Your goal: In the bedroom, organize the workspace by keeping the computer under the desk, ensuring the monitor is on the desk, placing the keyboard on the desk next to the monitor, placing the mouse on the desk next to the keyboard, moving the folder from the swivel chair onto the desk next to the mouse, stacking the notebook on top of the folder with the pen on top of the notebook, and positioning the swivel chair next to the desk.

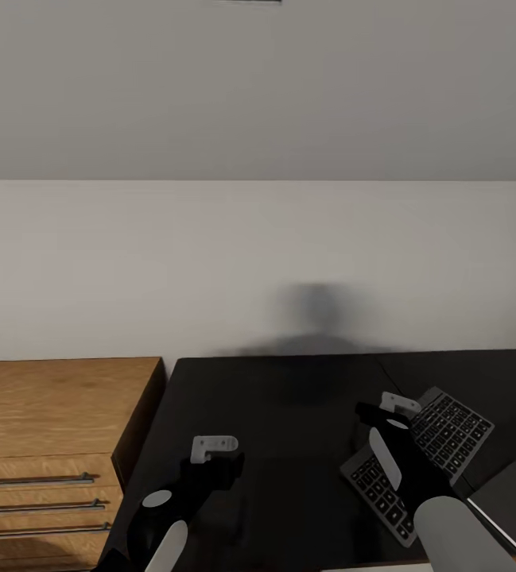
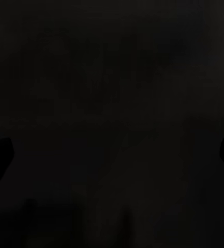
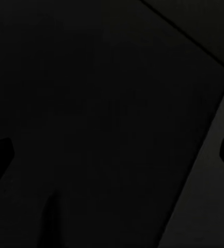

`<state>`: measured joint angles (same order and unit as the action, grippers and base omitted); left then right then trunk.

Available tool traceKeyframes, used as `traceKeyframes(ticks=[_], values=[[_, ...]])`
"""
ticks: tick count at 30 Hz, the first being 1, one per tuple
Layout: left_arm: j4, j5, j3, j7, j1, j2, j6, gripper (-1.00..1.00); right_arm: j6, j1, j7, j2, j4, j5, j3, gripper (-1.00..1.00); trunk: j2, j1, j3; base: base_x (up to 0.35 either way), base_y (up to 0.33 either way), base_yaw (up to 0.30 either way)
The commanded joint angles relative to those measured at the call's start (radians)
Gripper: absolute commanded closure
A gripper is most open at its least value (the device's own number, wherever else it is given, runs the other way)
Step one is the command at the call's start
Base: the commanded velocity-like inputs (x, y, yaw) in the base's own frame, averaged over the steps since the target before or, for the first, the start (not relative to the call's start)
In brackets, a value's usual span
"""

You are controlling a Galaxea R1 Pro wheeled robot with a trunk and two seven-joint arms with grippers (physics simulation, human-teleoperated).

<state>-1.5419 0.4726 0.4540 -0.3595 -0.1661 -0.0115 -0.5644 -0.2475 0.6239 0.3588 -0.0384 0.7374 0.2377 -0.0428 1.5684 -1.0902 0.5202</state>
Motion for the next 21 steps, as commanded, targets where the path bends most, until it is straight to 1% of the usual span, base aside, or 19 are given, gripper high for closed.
traceKeyframes(ticks=[1, 21], values=[[-0.001, 0.011, 0.003, -0.010, -0.001, -0.001, -0.002, -1.00, -0.004, 0.000, 0.005, -0.001, 0.002, 0.007, 0.001, -1.00, 0.001, 0.000, 0.001, 0.009, 0.000, 0.000], [-0.004, 0.011, 0.002, -0.011, -0.001, 0.001, -0.001, -1.00, -0.003, 0.000, 0.008, 0.001, 0.006, -0.009, 0.001, -1.00, 0.001, 0.000, 0.001, 0.001, 0.000, 0.000]])
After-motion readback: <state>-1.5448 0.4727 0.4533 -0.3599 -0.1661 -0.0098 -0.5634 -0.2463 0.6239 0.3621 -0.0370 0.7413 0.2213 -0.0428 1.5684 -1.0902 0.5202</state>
